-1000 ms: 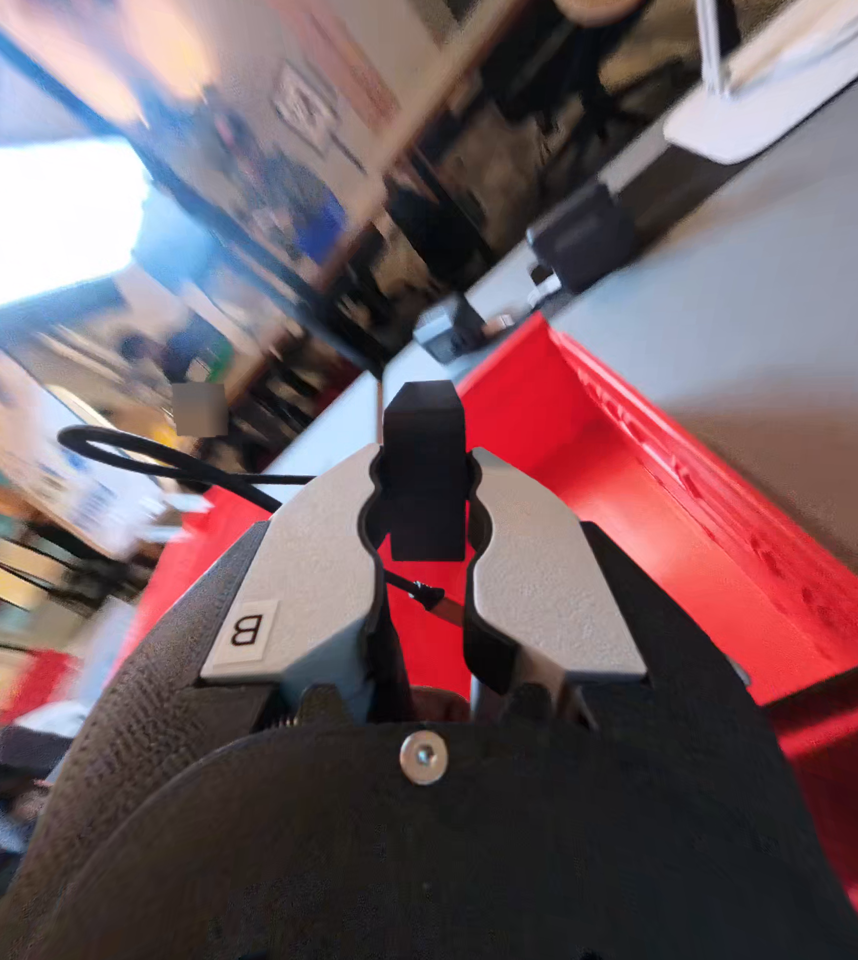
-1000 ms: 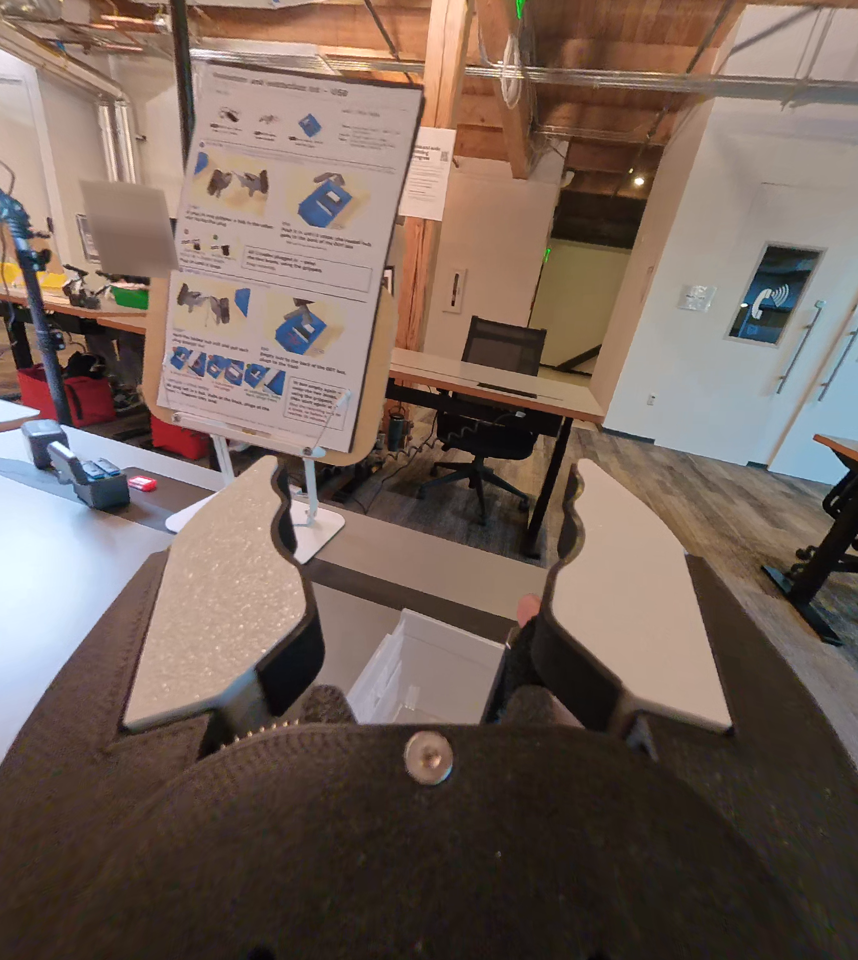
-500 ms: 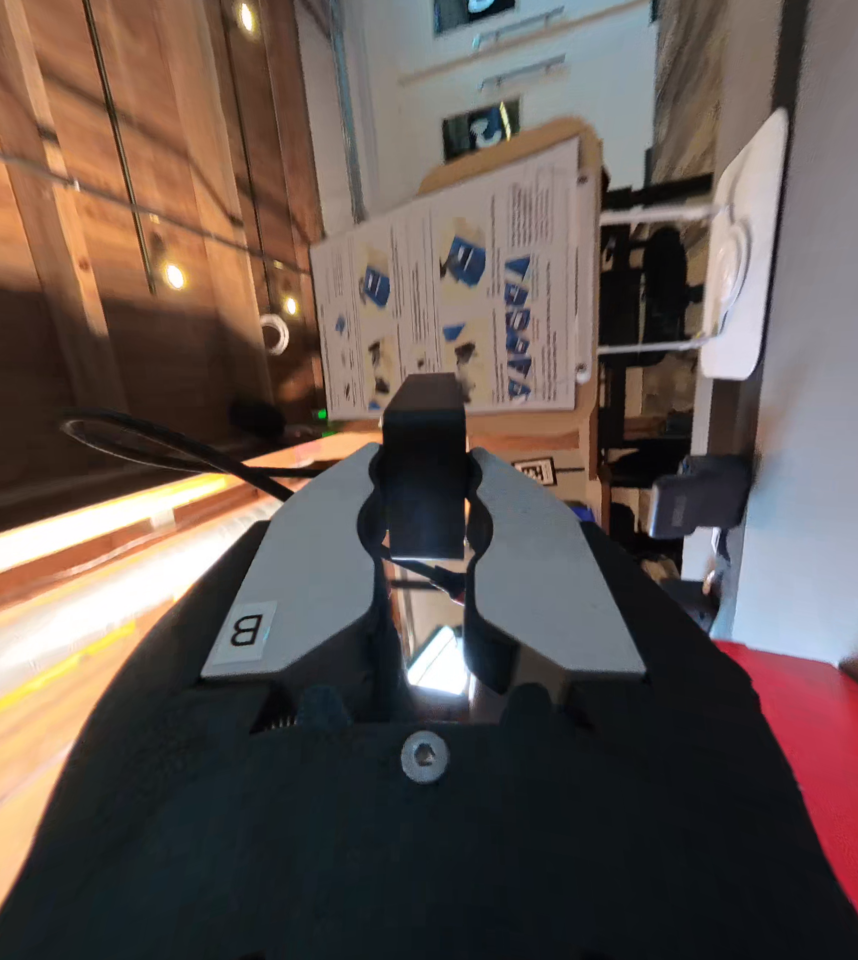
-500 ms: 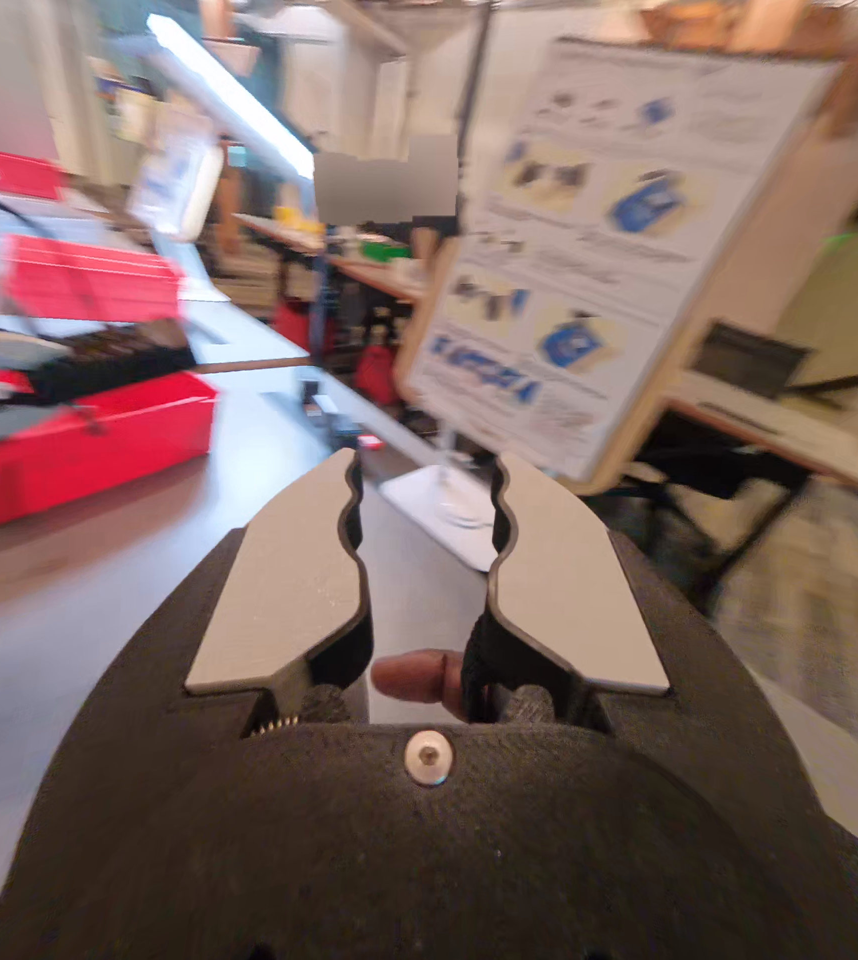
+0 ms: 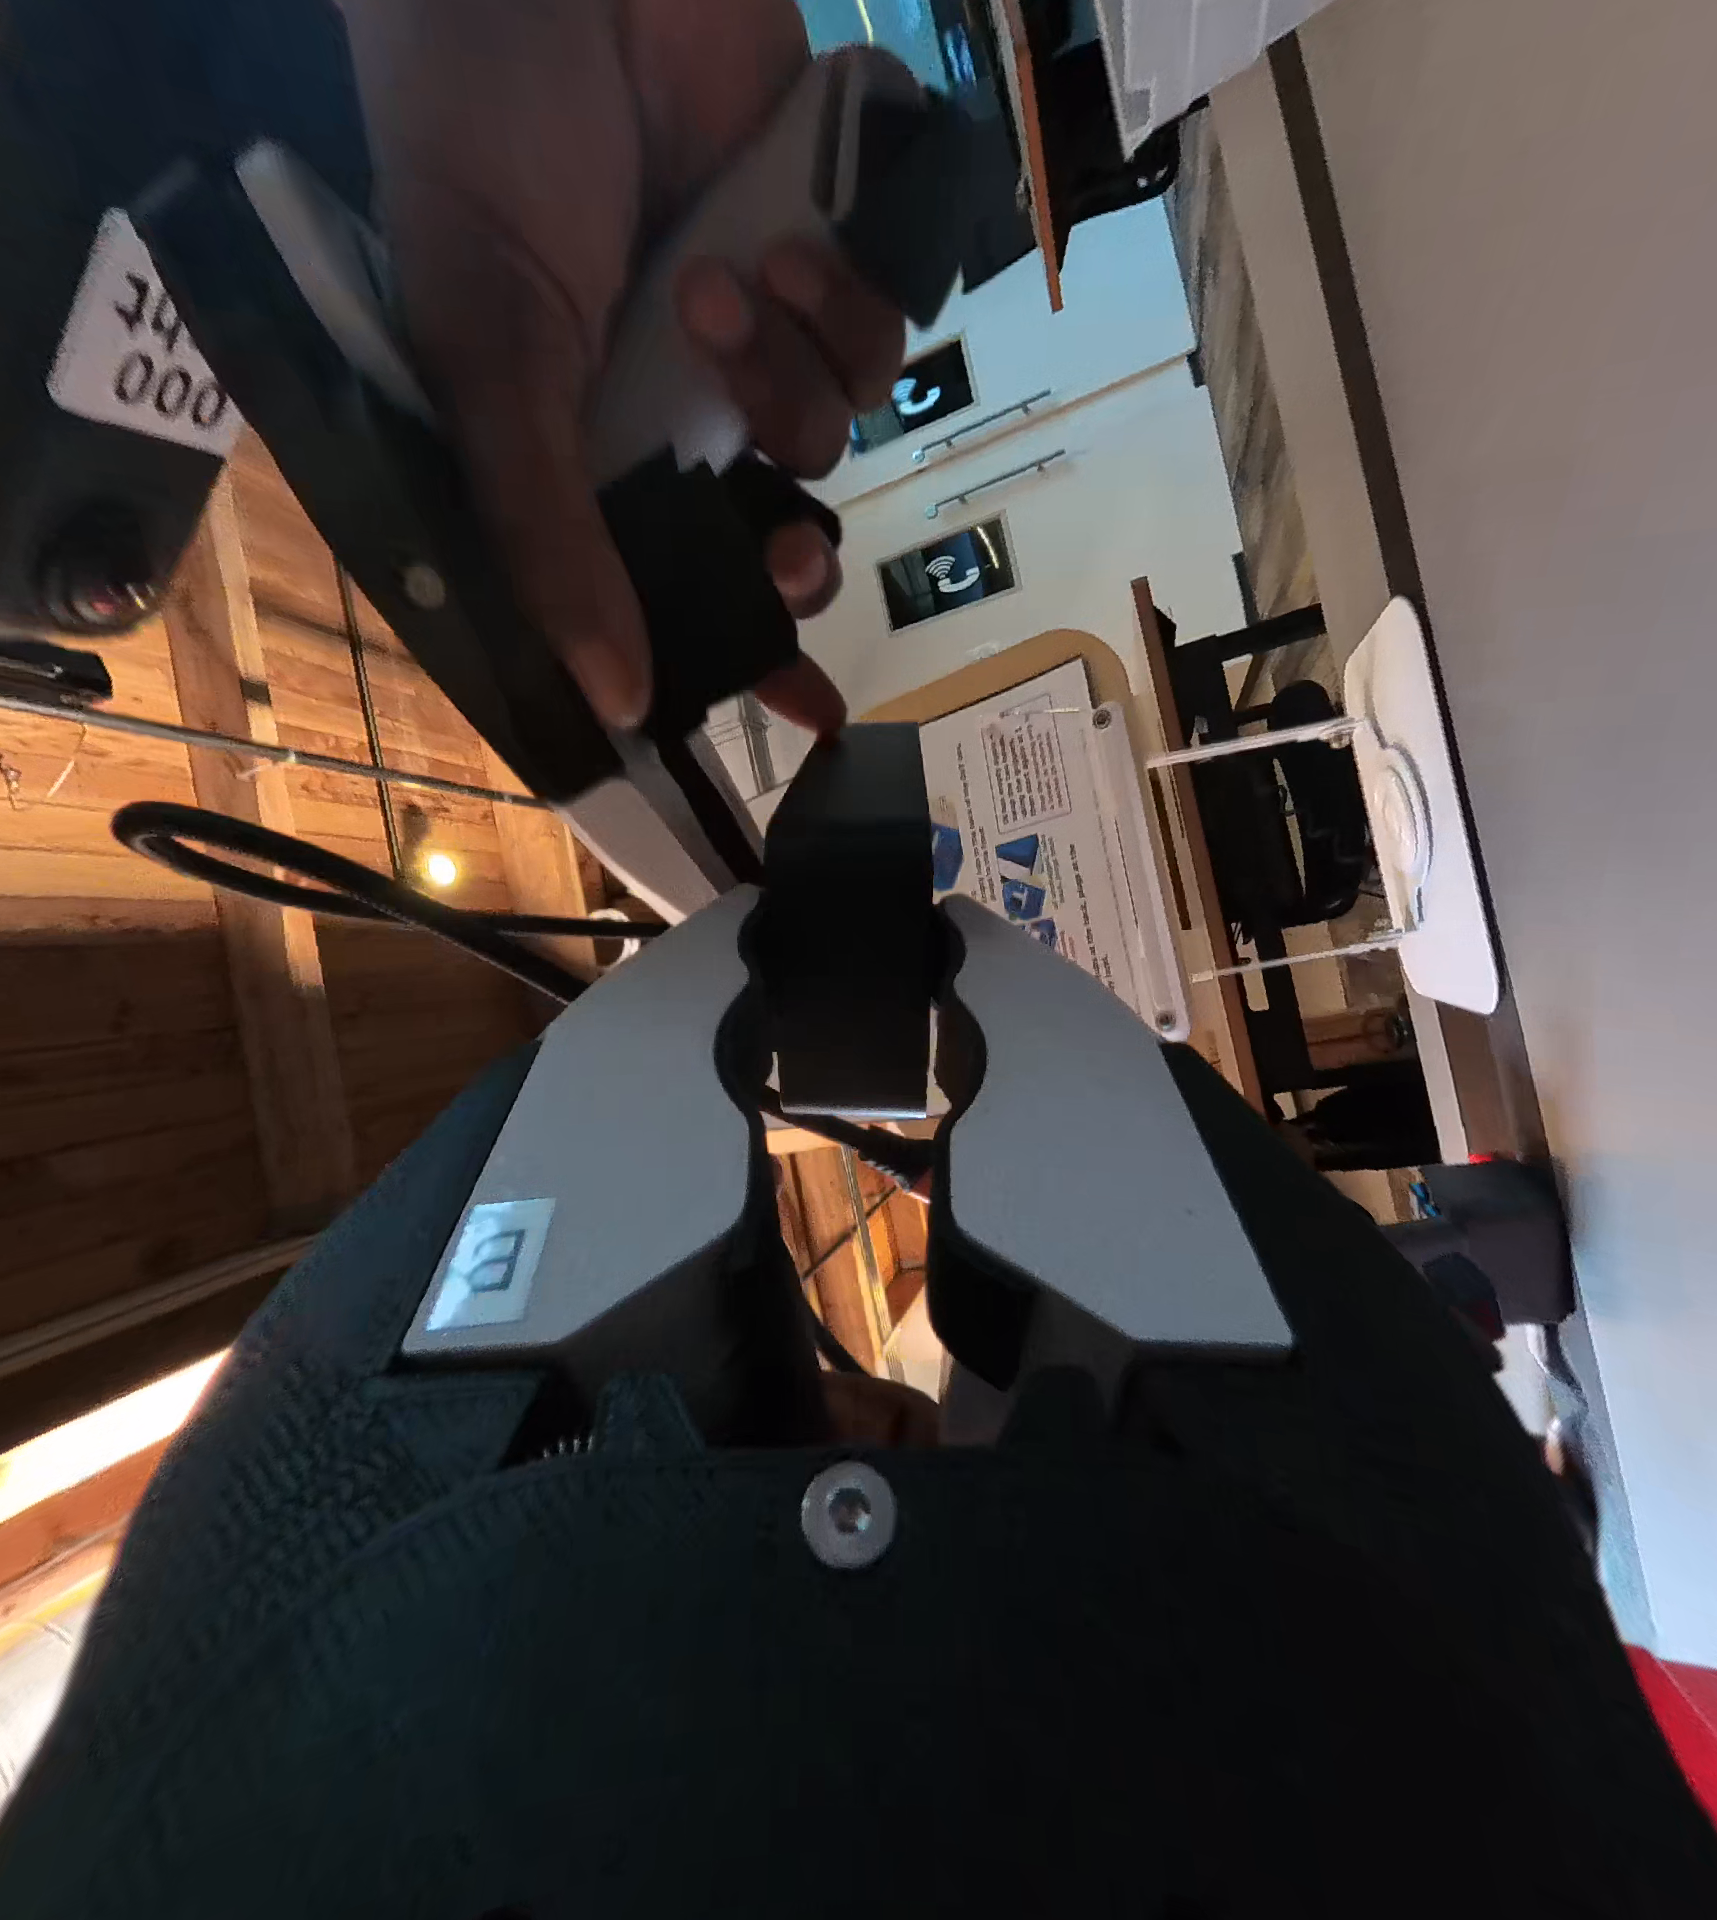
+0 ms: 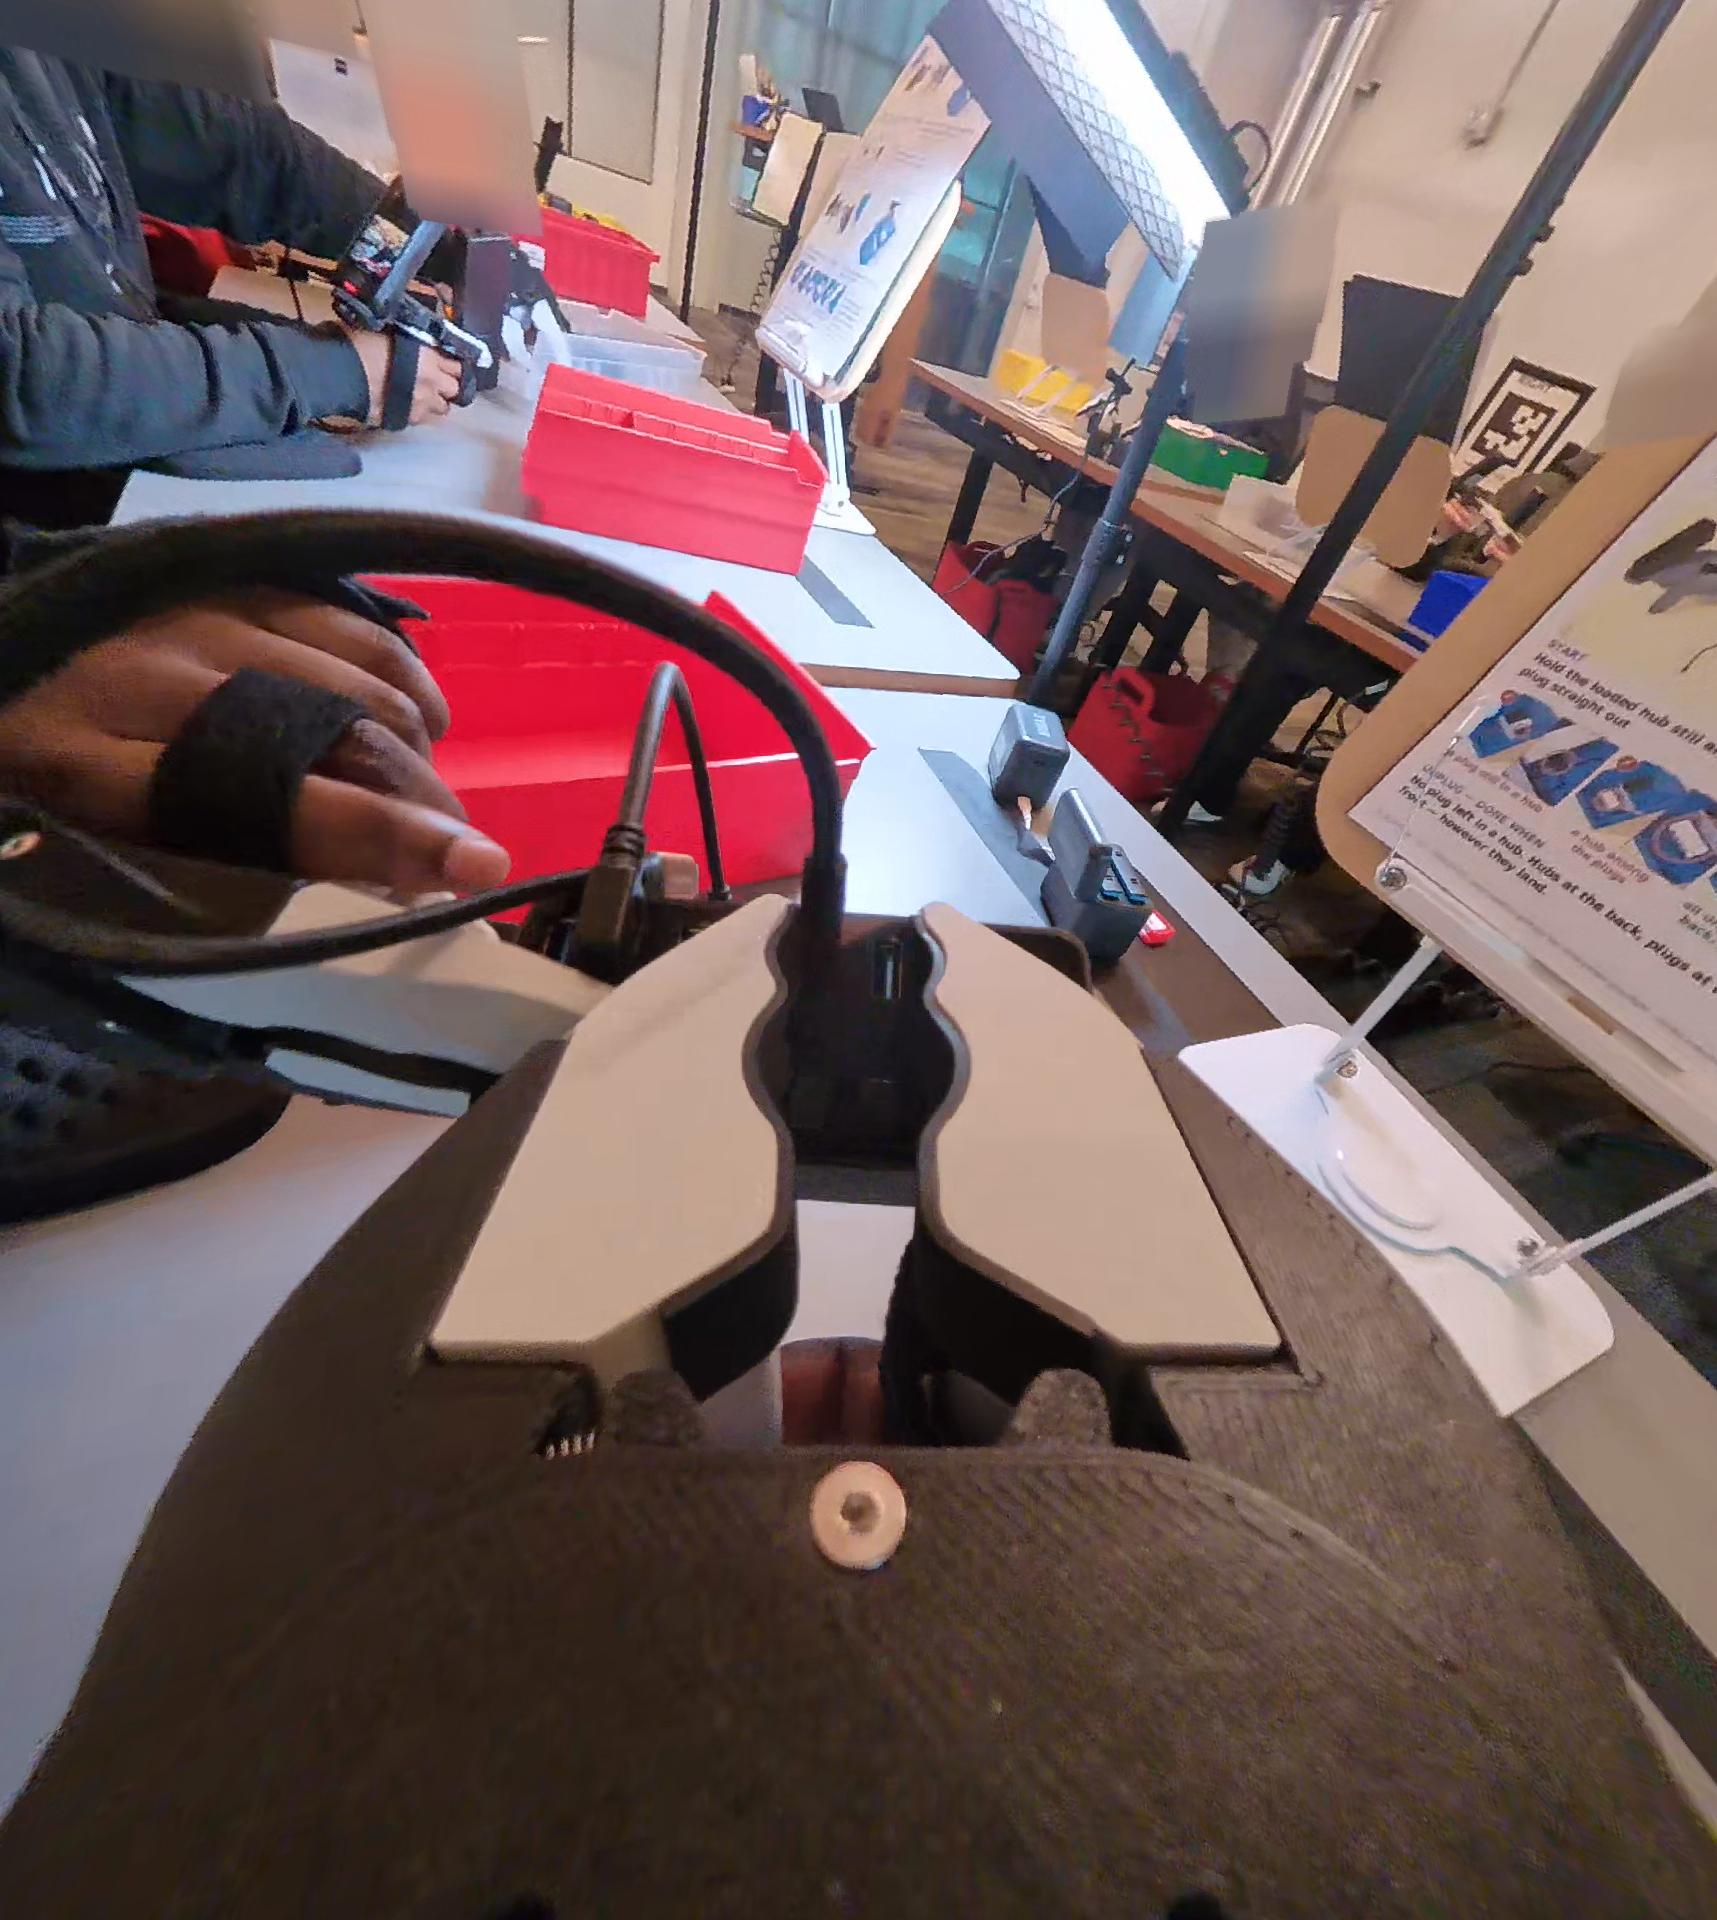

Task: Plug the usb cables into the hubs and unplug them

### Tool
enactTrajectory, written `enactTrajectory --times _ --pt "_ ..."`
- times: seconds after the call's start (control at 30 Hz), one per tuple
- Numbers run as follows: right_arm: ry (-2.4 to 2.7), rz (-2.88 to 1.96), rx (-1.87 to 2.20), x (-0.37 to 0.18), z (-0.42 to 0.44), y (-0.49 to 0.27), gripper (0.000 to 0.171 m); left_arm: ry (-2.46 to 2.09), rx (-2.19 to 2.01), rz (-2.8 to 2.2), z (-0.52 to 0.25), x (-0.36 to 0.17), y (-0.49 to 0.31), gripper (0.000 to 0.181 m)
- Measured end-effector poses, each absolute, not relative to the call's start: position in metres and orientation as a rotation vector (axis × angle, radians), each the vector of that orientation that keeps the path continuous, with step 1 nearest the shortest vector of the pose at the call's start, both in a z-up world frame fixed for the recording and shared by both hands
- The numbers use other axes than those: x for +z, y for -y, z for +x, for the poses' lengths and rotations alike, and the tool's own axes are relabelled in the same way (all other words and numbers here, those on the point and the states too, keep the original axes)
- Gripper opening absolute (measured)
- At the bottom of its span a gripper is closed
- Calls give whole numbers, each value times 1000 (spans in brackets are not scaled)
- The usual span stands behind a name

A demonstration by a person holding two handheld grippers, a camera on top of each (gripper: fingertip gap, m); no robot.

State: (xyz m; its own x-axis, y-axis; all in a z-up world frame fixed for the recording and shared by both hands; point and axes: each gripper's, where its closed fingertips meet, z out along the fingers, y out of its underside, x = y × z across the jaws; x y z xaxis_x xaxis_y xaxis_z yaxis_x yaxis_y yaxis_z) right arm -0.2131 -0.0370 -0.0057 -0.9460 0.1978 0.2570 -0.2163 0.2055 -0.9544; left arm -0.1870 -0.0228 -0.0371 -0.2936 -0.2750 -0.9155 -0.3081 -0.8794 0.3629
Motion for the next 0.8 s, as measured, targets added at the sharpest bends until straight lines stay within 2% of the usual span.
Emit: enactTrajectory --times 0.03,0.07,0.2,0.27,0.33,0.43,0.63,0.7,0.8 --pt "2177 16 1797 -9 -213 39 16 -773 2391 -1864 -188 -38 22 28" --pt "2204 18 1802 -11 -211 40 7 -771 2392 -1873 -190 -39 22 28" --pt "2113 31 1806 -2 -216 36 7 -609 2354 -1806 -191 -28 21 29" --pt "1969 32 1843 14 -222 28 7 -442 2210 -1762 -186 -22 16 37" --pt "1800 80 1827 29 -231 14 6 -240 1992 -1701 -177 -14 12 44" --pt "1612 184 1788 47 -236 -10 7 35 1652 -1528 -160 12 19 45" --pt "1468 561 2051 70 -192 -51 7 404 658 -895 -129 110 94 54" --pt "1438 635 2258 81 -174 -64 7 450 317 -800 -138 116 110 66" --pt "1386 744 2515 91 -150 -72 7 544 -2 -837 -169 86 87 79"
